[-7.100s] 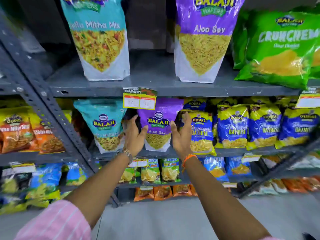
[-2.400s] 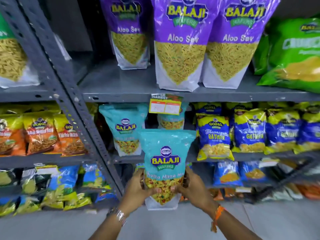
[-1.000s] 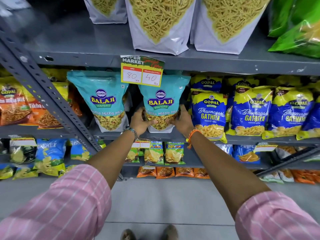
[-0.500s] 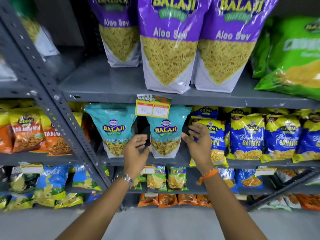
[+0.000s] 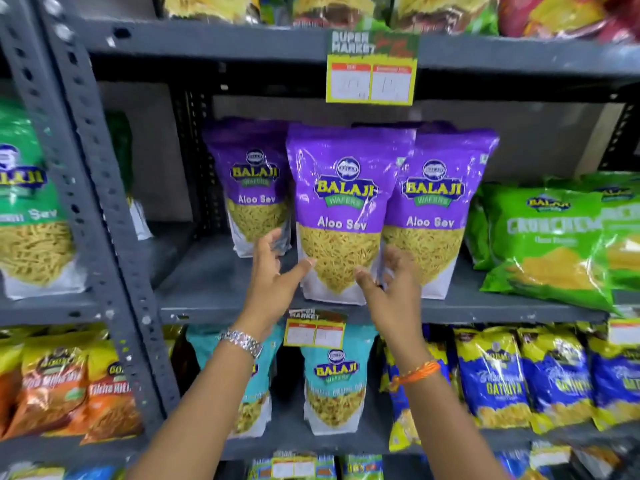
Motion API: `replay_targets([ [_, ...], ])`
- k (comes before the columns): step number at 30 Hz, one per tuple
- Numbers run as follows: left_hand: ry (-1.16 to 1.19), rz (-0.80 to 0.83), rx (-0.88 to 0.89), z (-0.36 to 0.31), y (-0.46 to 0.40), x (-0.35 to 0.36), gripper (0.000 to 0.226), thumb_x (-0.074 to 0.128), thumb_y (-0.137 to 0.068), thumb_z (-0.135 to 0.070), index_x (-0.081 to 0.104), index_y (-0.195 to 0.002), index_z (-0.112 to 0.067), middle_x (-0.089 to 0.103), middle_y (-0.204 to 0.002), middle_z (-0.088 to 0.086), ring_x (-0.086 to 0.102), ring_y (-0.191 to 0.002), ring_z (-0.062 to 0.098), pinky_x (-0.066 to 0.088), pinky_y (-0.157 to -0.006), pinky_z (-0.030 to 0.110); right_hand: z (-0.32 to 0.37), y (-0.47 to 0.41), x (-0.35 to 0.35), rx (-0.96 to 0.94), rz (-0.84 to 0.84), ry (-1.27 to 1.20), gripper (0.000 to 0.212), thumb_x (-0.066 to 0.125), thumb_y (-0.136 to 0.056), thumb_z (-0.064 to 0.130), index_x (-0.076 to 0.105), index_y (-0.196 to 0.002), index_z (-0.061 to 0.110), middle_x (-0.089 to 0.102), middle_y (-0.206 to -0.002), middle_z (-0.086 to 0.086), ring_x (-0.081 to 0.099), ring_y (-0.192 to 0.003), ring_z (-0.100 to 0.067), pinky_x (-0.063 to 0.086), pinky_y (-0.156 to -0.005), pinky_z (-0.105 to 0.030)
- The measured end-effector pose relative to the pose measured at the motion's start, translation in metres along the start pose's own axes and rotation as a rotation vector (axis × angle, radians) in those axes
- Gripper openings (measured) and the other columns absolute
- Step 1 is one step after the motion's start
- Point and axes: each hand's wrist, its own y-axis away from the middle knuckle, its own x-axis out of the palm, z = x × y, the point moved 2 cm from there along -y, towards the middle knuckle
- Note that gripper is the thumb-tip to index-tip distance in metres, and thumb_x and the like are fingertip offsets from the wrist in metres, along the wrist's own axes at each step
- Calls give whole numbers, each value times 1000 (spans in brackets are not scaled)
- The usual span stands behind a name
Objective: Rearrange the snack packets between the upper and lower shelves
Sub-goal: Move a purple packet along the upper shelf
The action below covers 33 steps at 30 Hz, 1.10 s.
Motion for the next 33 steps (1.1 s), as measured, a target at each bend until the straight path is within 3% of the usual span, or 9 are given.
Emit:
replay_targets([
  [3, 12, 175, -125, 4, -18, 1, 74, 74, -92, -26, 29, -151, -32, 44, -157, -5, 46, -143, 9, 37, -122, 41, -1, -7, 10, 2, 65, 16, 57, 76, -89, 20, 52, -139, 7, 63, -136, -12, 59, -128, -28, 47, -109, -45],
  [6, 25, 278, -119, 6, -25, 4, 66, 75, -92, -21, 40, -147, -28, 61, -139, -13, 63, -120, -6, 46, -117, 40, -2, -12, 16, 1, 71, 28, 56, 76, -89, 18, 52, -139, 9, 65, -134, -10, 59, -128, -26, 47, -104, -32],
  [9, 35, 240, -94, 7, -26, 7, 61, 77, -89, -14, 49, -143, -19, 66, -138, 2, 63, -130, 17, 48, -115, 48, -5, -17, 16, 11, 83, 18, 59, 77, -88, 15, 53, -141, 9, 66, -134, -10, 61, -127, -27, 49, -109, -45],
  [11, 59, 225, -59, 5, -25, 6, 58, 79, -87, -13, 53, -138, -21, 67, -137, 5, 61, -132, 23, 49, -114, 48, -5, -19, 15, 17, 86, -10, 61, 77, -87, 14, 52, -143, 13, 67, -136, -6, 63, -126, -25, 49, -108, -50],
  [15, 53, 158, 4, -3, -27, -9, 52, 82, -84, -20, 57, -125, -39, 71, -128, -5, 65, -127, 19, 54, -107, 40, 3, -26, 25, 9, 110, -37, 58, 79, -86, 23, 54, -137, 15, 67, -133, -4, 64, -124, -22, 51, -108, -52],
  [19, 55, 61, 40, -11, -30, -43, 52, 82, -82, -19, 61, -128, -29, 76, -122, -5, 72, -116, 15, 61, -89, 26, 21, -33, 55, 2, 191, -75, 60, 81, -84, 28, 53, -135, 16, 71, -127, -3, 68, -118, -17, 55, -104, -51],
  [24, 16, -8, 18, -6, -25, -88, 48, 82, -75, -18, 63, -118, -29, 81, -106, -13, 75, -100, 6, 61, -82, 21, 26, -27, 98, 17, 326, -81, 59, 83, -79, 31, 57, -130, 15, 73, -122, -4, 69, -114, -21, 56, -101, -52],
  [27, -9, -23, -13, 6, -22, -107, 47, 80, -82, -4, 63, -119, -29, 80, -108, -9, 75, -103, 11, 61, -83, 23, 23, -19, 119, 48, 370, -85, 58, 85, -81, 23, 57, -130, 11, 74, -119, -5, 71, -110, -20, 58, -99, -51],
  [33, -12, -9, -61, 20, -17, -127, 52, 79, -88, -13, 59, -132, -31, 76, -125, -7, 73, -115, 13, 59, -96, 30, 26, -13, 136, 48, 386, -82, 64, 87, -78, 22, 55, -133, 11, 70, -110, 5, 69, -107, -16, 59, -98, -40],
])
